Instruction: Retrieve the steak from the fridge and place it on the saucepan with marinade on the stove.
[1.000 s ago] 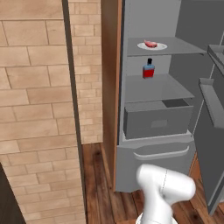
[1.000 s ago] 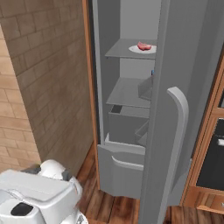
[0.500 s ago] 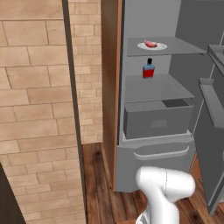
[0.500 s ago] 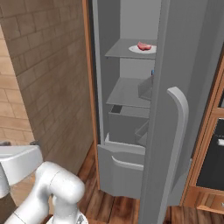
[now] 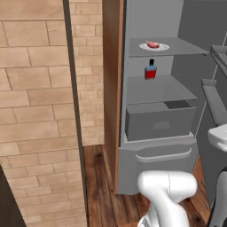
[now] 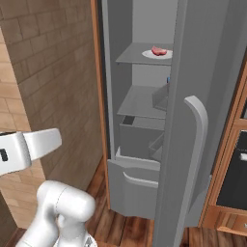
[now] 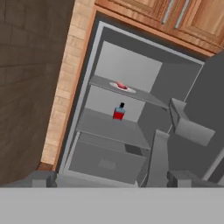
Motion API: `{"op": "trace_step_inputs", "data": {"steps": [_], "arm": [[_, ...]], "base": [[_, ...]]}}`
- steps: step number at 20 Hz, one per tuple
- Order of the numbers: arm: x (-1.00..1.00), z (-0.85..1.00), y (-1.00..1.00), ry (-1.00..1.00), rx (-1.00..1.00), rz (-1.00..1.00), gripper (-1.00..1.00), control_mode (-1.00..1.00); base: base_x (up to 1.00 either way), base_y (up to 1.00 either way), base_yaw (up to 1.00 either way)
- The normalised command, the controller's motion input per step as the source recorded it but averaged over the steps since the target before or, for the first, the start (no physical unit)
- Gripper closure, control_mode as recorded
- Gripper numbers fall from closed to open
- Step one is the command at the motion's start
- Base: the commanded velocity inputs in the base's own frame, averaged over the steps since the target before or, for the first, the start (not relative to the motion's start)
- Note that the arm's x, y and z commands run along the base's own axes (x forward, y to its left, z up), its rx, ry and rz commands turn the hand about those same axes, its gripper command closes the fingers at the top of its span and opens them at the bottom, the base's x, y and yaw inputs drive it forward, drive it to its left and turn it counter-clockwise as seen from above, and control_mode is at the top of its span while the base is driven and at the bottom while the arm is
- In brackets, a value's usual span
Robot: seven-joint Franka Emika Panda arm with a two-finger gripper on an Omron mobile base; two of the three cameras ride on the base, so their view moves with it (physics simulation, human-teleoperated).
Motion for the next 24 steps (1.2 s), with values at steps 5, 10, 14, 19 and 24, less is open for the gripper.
{"op": "trace_step_inputs", "data": {"steps": [5, 10, 14, 19, 24], "arm": [[0.02, 0.00, -0.01, 0.00, -0.07, 0.00, -1.00, -1.00], [0.00, 0.00, -0.19, 0.07, -0.03, 0.02, -1.00, -1.00], [0.14, 0.00, -0.10, 0.31, -0.12, 0.05, -1.00, -1.00], [0.07, 0.00, 0.04, 0.36, -0.29, 0.00, -1.00, -1.00], [0.02, 0.00, -0.05, 0.22, -0.24, 0.01, -1.00, -1.00]], "base": [[0.00, 0.00, 0.00], [0.00, 0.00, 0.00], [0.00, 0.00, 0.00], [0.00, 0.00, 0.00], [0.00, 0.00, 0.00]]}}
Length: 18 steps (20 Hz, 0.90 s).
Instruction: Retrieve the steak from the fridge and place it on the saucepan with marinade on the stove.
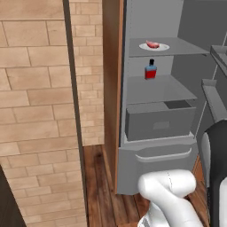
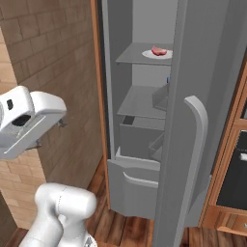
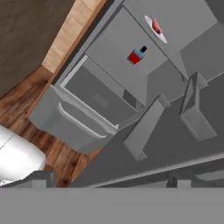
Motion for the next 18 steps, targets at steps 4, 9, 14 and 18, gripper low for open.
{"op": "trace_step_inputs", "data": {"steps": [4, 9, 14, 18], "arm": [[0.00, -0.02, -0.33, 0.12, -0.12, 0.06, -1.00, -1.00], [0.17, -0.15, -0.21, 0.12, -0.09, 0.09, -1.00, -1.00], [0.35, -0.50, 0.05, -0.01, -0.13, 0.11, -1.00, -1.00], [0.18, -0.53, 0.07, -0.18, -0.17, 0.01, -1.00, -1.00]], "base": [[0.00, 0.00, 0.00], [0.00, 0.00, 0.00], [0.00, 0.00, 0.00], [0.00, 0.00, 0.00]]}}
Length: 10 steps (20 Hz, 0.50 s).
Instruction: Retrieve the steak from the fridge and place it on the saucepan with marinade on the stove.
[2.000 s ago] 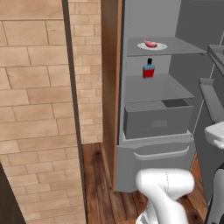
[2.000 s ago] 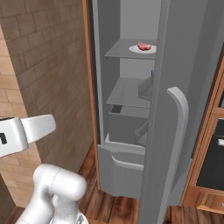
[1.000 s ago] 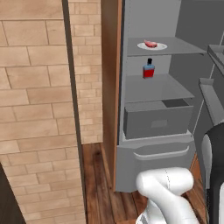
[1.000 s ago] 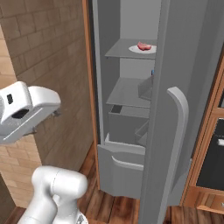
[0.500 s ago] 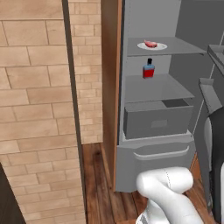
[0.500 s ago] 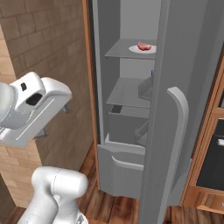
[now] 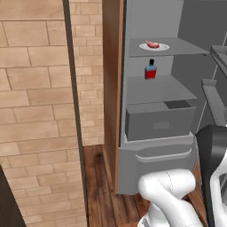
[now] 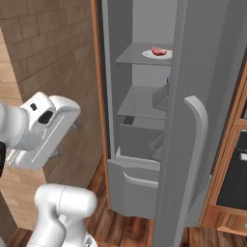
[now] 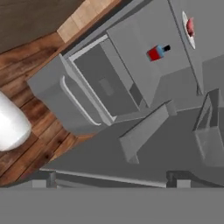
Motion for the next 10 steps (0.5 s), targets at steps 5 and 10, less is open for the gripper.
{"op": "trace_step_inputs", "data": {"steps": [5, 10], "arm": [[0.00, -0.19, 0.00, -0.15, -0.13, -0.01, -1.00, -1.00], [0.23, 0.00, 0.00, 0.05, -0.08, -0.04, -1.00, -1.00]], "base": [[0.00, 0.00, 0.00], [0.00, 0.00, 0.00]]}}
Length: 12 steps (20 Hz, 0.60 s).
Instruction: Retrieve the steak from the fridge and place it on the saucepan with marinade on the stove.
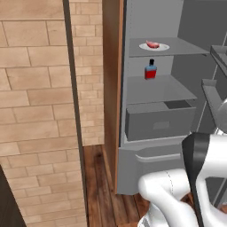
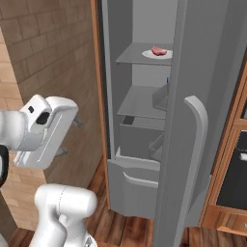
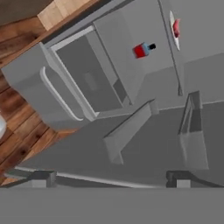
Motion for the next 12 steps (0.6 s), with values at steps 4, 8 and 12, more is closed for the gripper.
{"op": "trace_step_inputs", "data": {"steps": [4, 8, 12], "arm": [[0.50, -0.02, -0.04, 0.21, -0.09, -0.01, -1.00, -1.00], [0.58, -0.15, -0.20, 0.12, -0.10, 0.00, -1.00, -1.00], [0.61, -0.26, -0.28, 0.02, -0.11, 0.00, -1.00, -1.00]], "base": [[0.00, 0.00, 0.00], [0.00, 0.00, 0.00], [0.00, 0.00, 0.00]]}}
